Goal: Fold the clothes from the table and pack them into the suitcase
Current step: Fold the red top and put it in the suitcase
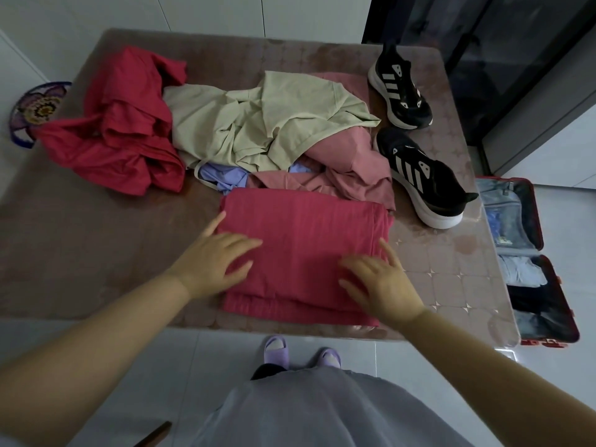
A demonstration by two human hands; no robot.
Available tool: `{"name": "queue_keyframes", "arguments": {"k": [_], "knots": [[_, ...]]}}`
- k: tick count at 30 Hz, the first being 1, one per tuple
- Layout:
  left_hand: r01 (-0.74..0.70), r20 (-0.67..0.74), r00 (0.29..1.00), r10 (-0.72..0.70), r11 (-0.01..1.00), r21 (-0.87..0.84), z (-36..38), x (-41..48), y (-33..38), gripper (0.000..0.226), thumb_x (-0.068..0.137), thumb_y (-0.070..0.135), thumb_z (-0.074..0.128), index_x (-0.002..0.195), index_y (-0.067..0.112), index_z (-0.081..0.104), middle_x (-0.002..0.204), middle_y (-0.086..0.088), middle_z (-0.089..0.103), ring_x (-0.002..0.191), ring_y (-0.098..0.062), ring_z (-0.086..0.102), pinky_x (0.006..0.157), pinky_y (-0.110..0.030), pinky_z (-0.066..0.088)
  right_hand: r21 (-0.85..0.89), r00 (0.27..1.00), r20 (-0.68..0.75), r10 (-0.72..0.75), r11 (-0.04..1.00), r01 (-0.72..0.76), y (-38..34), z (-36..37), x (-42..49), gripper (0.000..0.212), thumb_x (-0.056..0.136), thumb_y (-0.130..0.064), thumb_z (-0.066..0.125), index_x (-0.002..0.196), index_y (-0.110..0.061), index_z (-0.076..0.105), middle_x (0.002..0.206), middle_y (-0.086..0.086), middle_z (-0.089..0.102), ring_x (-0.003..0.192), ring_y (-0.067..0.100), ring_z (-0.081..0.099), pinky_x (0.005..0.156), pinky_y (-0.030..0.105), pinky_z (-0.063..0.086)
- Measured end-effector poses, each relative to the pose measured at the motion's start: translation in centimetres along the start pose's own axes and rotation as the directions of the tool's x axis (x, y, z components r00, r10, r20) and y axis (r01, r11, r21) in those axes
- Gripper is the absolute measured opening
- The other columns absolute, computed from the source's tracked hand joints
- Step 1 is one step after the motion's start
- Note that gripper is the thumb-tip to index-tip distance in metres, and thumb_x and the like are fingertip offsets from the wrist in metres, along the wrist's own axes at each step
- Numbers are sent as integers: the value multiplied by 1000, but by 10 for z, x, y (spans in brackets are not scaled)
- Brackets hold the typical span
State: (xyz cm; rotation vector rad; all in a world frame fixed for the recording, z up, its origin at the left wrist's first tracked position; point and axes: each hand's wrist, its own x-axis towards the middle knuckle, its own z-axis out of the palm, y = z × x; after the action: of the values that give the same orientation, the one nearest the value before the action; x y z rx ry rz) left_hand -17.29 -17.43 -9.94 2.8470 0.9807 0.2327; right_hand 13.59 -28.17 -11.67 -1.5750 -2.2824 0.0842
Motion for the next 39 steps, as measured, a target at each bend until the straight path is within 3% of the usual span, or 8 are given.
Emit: {"name": "queue_keyframes", "arguments": {"k": [4,10,18,21,24,28,34,39], "knots": [[173,-28,985,-172,985,22,-6,58,-11,51,94,41,41,140,20,42,130,-6,55,122,-25,51,115,-42,3,1,957,170,235,971,-239,19,-13,65,57,89,-48,49,133,-11,50,138,12,48,126,32,47,114,45,18],[300,323,901,-290,954,21,1,117,-20,65,91,47,50,146,26,26,150,0,32,142,-18,16,114,-46,-8,-53,848,433,307,947,-316,45,-5,118,71,85,-51,60,143,-19,33,145,9,40,133,29,36,114,42,20],[383,475,809,-346,924,22,0,126,-41,73,69,63,66,127,23,48,126,-3,56,127,-21,42,113,-45,-3,-142,697,613,371,920,-365,56,-10,129,83,65,-64,72,130,-17,49,130,7,54,120,29,49,104,40,32],[399,570,755,-325,917,-6,-11,127,-40,54,68,62,69,108,26,61,108,7,64,111,-17,53,106,-40,18,-86,641,686,346,912,-400,55,-20,136,82,61,-57,79,127,-16,52,128,4,56,116,25,52,98,35,38],[534,694,652,-306,835,-134,-25,127,-39,47,66,57,74,97,22,67,92,9,67,87,-11,61,81,-28,46,-24,558,769,312,886,-462,54,-36,140,96,62,-49,82,141,-16,39,142,2,45,127,23,45,100,33,37],[561,771,602,-210,798,-221,-30,121,-40,34,68,45,78,91,25,63,98,4,67,85,-10,64,74,-25,52,-80,464,835,296,899,-430,53,-42,140,99,59,-50,84,142,-21,38,142,-1,44,128,22,45,102,34,38],[411,576,734,-360,910,45,-8,115,-27,67,58,61,77,108,22,54,111,3,62,106,-22,57,96,-38,36,-133,545,766,341,914,-384,44,-24,124,102,57,-51,85,140,-17,38,144,2,43,130,24,42,108,37,34],[587,786,567,-247,790,-175,-20,106,-33,42,63,46,82,95,26,66,98,5,69,88,-13,64,80,-28,52,-20,544,786,292,893,-450,48,-42,116,90,58,-44,87,135,-21,48,135,-2,51,124,21,47,101,30,38]]}}
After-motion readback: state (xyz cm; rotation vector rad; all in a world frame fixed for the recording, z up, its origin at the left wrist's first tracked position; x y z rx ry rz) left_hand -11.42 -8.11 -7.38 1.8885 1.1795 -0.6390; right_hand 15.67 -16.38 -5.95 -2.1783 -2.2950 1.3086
